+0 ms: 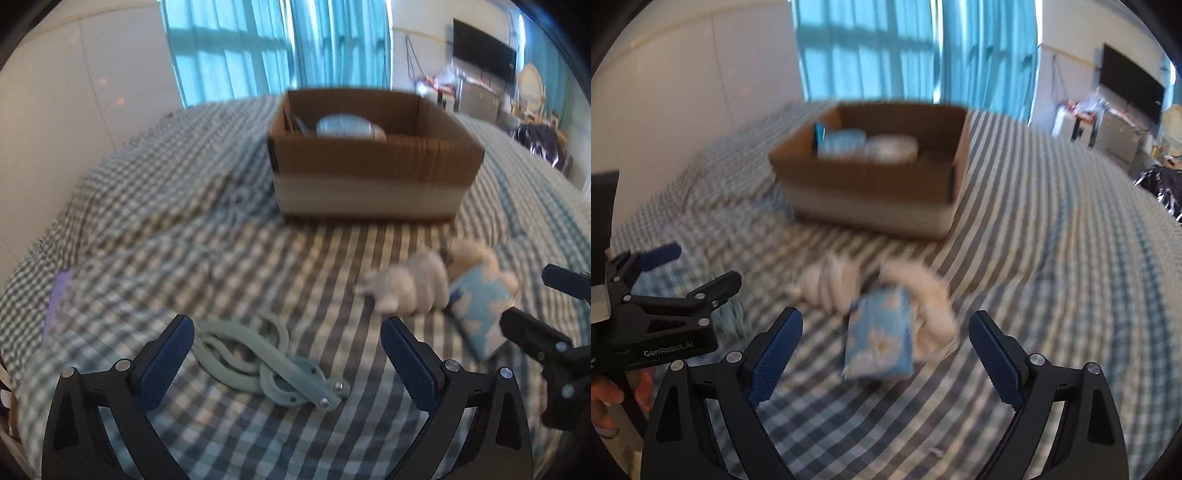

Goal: Organize objects
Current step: 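Grasp the green clip hanger with the left tool while the right tool grasps the floral tissue pack, then carry hanger and tissue pack into the box and open both tools, then grasp the white plush toy with the left tool while the right tool grasps the lace cloth, then lower plush toy and lace cloth into the box and open both tools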

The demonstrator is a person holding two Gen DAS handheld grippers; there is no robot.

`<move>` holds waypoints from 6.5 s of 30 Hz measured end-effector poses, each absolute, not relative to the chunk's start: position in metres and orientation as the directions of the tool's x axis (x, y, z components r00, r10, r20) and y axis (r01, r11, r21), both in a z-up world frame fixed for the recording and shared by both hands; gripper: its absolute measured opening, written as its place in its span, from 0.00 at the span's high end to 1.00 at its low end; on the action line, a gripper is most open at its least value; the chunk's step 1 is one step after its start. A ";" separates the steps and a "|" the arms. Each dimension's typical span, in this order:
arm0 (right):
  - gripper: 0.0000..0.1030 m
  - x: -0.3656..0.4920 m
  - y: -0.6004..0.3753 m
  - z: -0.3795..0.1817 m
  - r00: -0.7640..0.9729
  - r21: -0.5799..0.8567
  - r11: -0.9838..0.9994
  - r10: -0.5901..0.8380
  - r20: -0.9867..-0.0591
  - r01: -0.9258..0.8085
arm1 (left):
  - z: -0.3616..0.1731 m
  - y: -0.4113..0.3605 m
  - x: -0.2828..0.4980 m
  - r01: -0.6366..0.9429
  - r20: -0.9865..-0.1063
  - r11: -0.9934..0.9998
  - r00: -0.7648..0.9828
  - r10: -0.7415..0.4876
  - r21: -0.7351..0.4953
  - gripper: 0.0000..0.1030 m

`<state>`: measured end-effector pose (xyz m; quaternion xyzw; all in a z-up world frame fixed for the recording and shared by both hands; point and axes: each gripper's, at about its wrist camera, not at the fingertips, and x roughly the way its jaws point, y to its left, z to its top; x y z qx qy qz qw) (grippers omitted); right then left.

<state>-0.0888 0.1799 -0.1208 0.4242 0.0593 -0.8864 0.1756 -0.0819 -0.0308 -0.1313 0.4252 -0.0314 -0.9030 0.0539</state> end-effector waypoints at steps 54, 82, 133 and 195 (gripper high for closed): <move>0.53 -0.021 0.169 -0.062 -0.642 0.015 -0.917 -0.291 -0.709 0.400 | -0.090 -0.045 -0.040 -0.088 -0.741 -0.987 -0.653 0.159 -0.133 0.90; 0.53 -0.192 0.135 0.017 -0.734 0.007 -0.906 -0.348 -0.583 0.424 | -0.029 -0.038 -0.226 -0.093 -0.615 -0.990 -0.776 0.136 -0.102 0.90; 0.21 -0.100 0.200 0.041 -0.784 -0.033 -0.948 -0.243 -0.572 0.318 | 0.003 -0.043 -0.112 -0.001 -0.572 -0.998 -0.819 0.040 -0.069 0.00; 0.85 -0.040 0.194 -0.010 -0.711 0.001 -0.953 -0.226 -0.666 0.302 | -0.026 -0.015 -0.065 -0.056 -0.621 -0.997 -0.780 0.079 -0.056 0.52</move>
